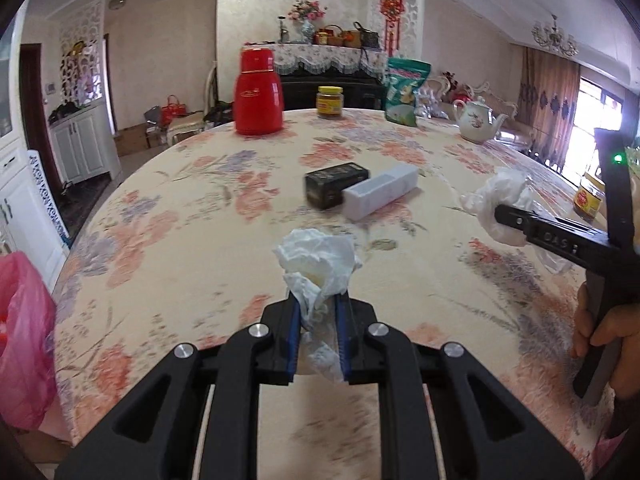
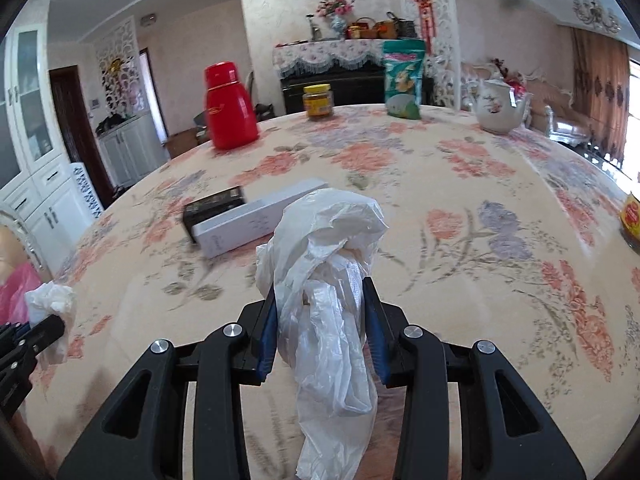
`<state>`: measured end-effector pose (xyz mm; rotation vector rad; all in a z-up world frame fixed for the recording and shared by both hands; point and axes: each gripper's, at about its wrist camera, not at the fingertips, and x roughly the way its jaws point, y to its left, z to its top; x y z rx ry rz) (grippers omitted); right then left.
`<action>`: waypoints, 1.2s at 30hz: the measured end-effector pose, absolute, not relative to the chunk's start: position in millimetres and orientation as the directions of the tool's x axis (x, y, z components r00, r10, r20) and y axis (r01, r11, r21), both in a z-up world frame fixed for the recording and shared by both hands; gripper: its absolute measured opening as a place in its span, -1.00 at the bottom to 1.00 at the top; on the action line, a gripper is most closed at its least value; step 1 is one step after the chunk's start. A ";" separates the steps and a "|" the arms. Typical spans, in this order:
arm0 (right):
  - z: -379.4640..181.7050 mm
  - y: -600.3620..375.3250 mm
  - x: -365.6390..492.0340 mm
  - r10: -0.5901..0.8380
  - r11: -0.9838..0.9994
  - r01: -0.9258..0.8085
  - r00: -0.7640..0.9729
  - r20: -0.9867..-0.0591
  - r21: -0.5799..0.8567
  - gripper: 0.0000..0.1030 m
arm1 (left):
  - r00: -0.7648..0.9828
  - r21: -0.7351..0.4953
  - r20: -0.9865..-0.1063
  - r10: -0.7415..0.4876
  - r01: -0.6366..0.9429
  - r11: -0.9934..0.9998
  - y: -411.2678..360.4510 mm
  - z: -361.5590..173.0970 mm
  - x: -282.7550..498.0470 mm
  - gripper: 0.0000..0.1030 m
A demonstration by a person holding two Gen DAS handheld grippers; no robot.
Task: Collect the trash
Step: 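Carry the tissue to the pink bin with the left tool while the right tool holds the bag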
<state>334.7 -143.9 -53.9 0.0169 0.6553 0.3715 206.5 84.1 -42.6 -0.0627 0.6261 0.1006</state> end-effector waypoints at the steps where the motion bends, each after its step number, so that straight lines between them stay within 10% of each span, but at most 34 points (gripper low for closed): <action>1: -51.8 -137.0 330.7 0.353 0.927 -0.355 0.721 -0.597 0.120 -0.27 | 0.806 -0.031 -0.586 0.078 -0.119 0.992 88.6 -42.5 204.2 -0.70; 36: -22.5 107.7 194.2 0.697 0.516 -0.856 0.388 -0.603 0.046 -0.27 | 0.787 -0.030 -0.496 0.367 -0.438 0.899 258.5 -26.8 57.9 -0.63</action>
